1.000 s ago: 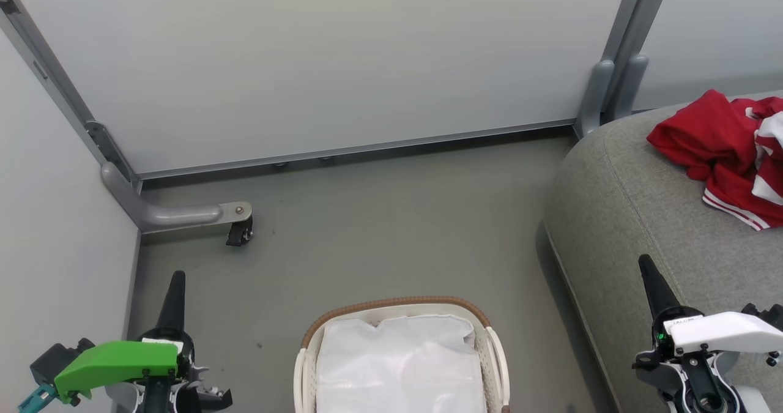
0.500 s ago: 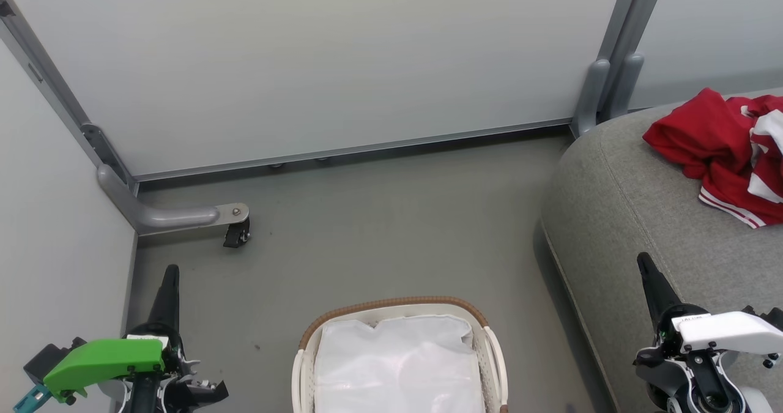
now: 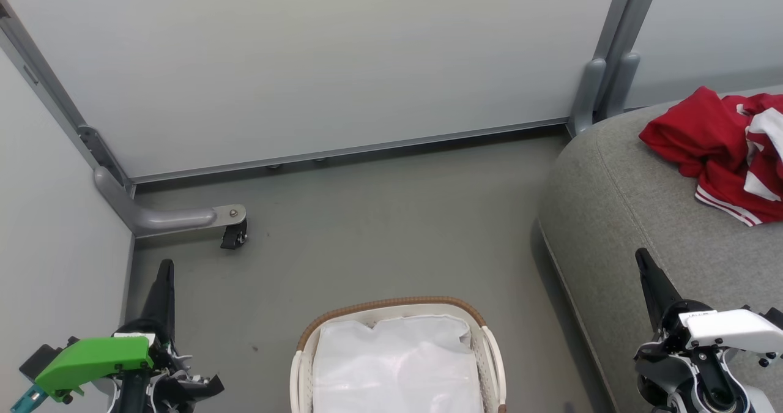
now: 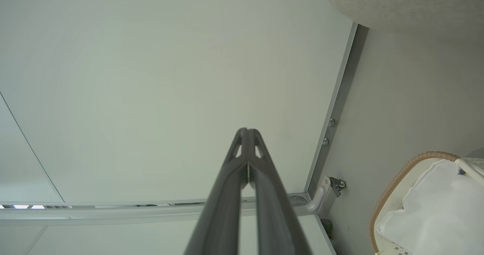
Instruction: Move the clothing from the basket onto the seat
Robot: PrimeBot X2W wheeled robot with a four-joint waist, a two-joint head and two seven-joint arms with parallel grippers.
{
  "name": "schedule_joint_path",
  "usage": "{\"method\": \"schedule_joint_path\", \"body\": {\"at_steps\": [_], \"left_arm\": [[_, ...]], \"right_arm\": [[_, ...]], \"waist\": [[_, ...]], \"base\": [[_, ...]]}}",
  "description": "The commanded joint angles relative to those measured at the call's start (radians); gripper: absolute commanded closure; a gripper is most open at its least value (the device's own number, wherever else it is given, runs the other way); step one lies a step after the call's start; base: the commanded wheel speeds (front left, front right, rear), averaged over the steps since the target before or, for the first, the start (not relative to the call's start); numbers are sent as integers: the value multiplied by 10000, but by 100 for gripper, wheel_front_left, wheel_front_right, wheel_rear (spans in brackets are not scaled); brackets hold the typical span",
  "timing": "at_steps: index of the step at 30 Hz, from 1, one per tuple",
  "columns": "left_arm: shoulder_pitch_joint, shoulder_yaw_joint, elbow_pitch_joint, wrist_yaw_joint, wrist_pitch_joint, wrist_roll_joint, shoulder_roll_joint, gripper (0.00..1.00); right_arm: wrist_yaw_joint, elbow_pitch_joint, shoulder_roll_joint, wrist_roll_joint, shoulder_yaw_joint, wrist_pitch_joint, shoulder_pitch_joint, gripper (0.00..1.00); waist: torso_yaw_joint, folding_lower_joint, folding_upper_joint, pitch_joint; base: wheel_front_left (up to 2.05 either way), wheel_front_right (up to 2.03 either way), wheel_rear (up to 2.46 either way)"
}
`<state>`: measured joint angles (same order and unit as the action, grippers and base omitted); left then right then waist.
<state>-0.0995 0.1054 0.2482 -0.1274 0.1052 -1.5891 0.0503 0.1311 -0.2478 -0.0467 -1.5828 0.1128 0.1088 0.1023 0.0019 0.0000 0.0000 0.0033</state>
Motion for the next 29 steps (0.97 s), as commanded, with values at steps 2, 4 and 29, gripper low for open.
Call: {"method": "schedule_joint_path", "body": {"at_steps": [2,4,29], "left_arm": [[-153,90,-52,-62,88,-263,50,100],[-140,93,-49,-67,89,-279,49,100],[-138,102,-42,-65,106,-257,35,100]], "right_arm": [[-7,50,-64,-293,26,92,112,100],[-7,51,-65,-316,26,85,112,100],[-7,48,-64,-317,23,81,107,100]], "waist": [[-13,0,0,-2],[-19,0,0,-2],[-19,0,0,-2]], "base": [[0,0,0],[0,0,0],[0,0,0]]}}
